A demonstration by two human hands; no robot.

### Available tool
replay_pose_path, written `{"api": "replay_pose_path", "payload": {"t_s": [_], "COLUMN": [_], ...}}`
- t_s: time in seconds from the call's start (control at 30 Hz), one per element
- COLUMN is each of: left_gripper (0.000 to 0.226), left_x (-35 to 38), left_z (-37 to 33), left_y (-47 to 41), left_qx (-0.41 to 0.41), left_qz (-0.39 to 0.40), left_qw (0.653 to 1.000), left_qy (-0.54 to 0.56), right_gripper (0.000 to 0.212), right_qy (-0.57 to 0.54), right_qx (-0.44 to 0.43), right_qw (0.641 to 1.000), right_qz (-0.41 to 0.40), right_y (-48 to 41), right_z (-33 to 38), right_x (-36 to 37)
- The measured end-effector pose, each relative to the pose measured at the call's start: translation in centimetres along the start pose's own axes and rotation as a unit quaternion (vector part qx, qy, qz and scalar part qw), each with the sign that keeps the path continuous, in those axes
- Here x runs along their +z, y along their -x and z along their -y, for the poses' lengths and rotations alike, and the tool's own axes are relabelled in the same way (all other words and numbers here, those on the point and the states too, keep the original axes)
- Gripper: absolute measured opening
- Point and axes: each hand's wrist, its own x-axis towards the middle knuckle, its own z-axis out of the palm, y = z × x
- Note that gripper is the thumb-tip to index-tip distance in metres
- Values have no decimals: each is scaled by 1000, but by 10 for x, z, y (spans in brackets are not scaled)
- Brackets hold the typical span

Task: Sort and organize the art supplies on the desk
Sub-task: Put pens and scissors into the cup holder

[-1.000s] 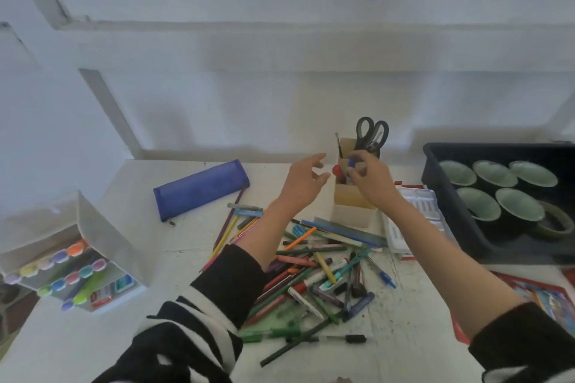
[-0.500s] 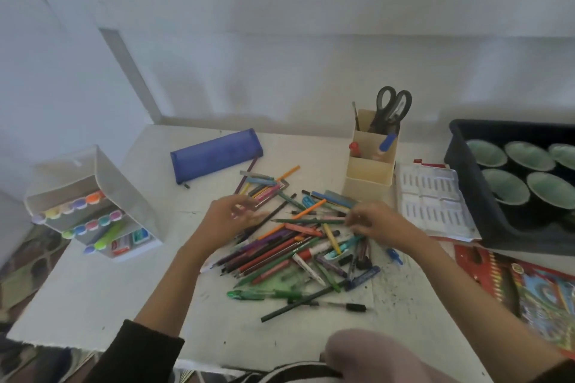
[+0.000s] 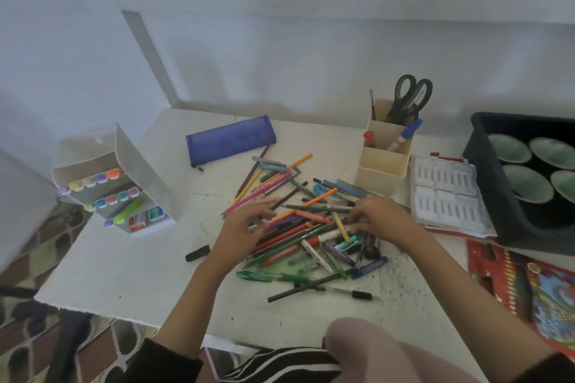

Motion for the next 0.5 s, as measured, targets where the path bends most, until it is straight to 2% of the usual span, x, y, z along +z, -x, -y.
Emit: {"api": "replay_pose_path", "payload": {"t_s": [0.17, 0.3, 0.4, 0.5], "left_gripper": [24, 20, 20, 22], "left_x": [10, 14, 14, 14], "left_z": [3, -6, -6, -4], "left_y": [-5, -1, 0, 1], "left_qx": [-9, -4, -6, -12], "left_qz": [43, 42, 34, 28], "left_qw": [999, 998, 998, 998], "left_qy": [-32, -41, -45, -46], "right_gripper": [20, 12, 7, 10], "right_qy": [31, -7, -127, -292], "right_qx": [-3, 7, 28, 59], "right_qw": [1000, 999, 989, 947], "right_qz": [-3, -39, -65, -123], "right_y": [0, 5, 10, 16], "right_z": [6, 4, -2, -8], "right_x": [0, -2, -10, -17]}}
